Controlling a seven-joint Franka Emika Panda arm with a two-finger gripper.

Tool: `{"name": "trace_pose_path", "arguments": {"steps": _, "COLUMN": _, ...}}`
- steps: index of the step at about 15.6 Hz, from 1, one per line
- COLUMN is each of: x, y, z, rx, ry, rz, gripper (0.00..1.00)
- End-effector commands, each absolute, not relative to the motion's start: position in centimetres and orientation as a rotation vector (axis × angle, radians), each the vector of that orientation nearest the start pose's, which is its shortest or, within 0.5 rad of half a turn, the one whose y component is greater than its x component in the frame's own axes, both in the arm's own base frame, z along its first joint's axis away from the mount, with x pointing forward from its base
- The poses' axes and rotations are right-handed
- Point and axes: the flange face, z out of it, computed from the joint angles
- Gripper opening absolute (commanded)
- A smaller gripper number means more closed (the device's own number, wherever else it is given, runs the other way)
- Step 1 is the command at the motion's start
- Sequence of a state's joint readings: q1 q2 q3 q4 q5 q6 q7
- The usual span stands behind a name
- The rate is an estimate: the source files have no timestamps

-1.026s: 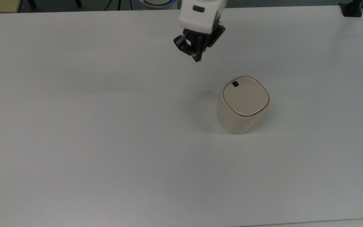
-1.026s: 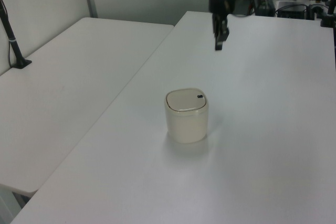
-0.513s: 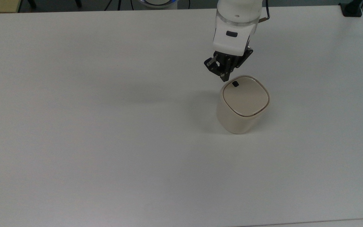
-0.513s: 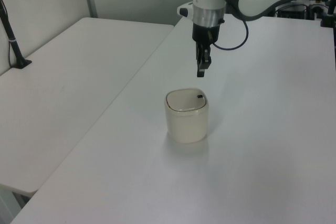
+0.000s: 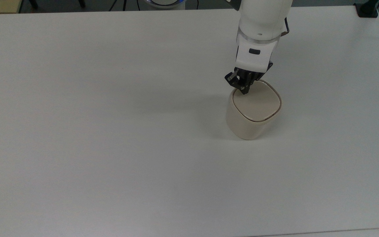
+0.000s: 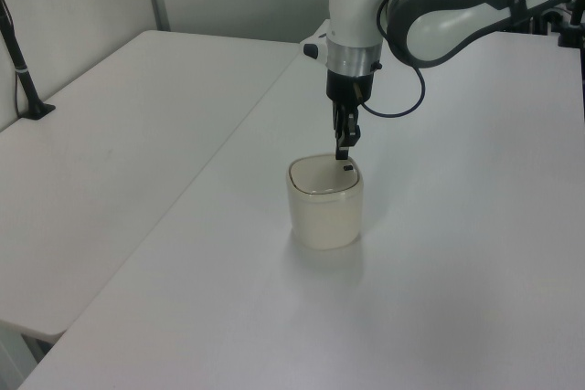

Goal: Open the trash bin
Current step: 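Hook the lid edge and lift it upward to flip it open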

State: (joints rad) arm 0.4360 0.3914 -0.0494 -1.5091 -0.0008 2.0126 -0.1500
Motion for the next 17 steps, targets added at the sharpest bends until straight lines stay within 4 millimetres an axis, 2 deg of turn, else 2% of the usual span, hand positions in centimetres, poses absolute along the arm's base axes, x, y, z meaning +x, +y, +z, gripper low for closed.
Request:
{"name": "trace_pose_path", "arguments": {"steps": 1, "x": 63.4, "y": 27.0, "z": 44.3, "rx": -3.004, "ry": -0.815, "rz": -0.187, "gripper": 0.00}}
{"name": "trace_pose_path", "arguments": {"steps": 2, "x": 63.4, "y": 27.1, "z": 43.6, "rx": -3.004, "ry": -0.816, "rz": -0.172, "gripper": 0.00}}
{"name": "trace_pose_path", "arguments": {"steps": 4, "x": 63.5, "y": 27.1, "z": 43.5, "rx": -3.004, "ry": -0.819, "rz": -0.170, "gripper": 0.00}}
{"name": "trace_pose_path", "arguments": {"steps": 7, "x": 63.4, "y": 26.9, "z": 44.4, "rx": -3.004, "ry": -0.809, "rz": -0.181, "gripper": 0.00}}
{"name": "trace_pose_path", "arguments": {"steps": 8, "x": 63.5, "y": 26.5, "z": 45.3, "rx": -3.003, "ry": -0.798, "rz": -0.195, "gripper": 0.00}}
{"name": "trace_pose_path", "arguments": {"steps": 10, "x": 62.9, "y": 25.3, "z": 48.5, "rx": -2.995, "ry": -0.768, "rz": -0.240, "gripper": 0.00}}
{"name": "trace_pose_path", "arguments": {"steps": 12, "x": 62.9, "y": 22.2, "z": 50.3, "rx": -3.018, "ry": -0.702, "rz": -0.194, "gripper": 0.00}}
{"name": "trace_pose_path", "arguments": {"steps": 14, "x": 63.0, "y": 17.6, "z": 52.9, "rx": -3.041, "ry": -0.604, "rz": -0.200, "gripper": 0.00}}
{"name": "trace_pose_path", "arguments": {"steps": 17, "x": 62.1, "y": 11.9, "z": 55.2, "rx": -3.085, "ry": -0.455, "rz": -0.112, "gripper": 0.02}}
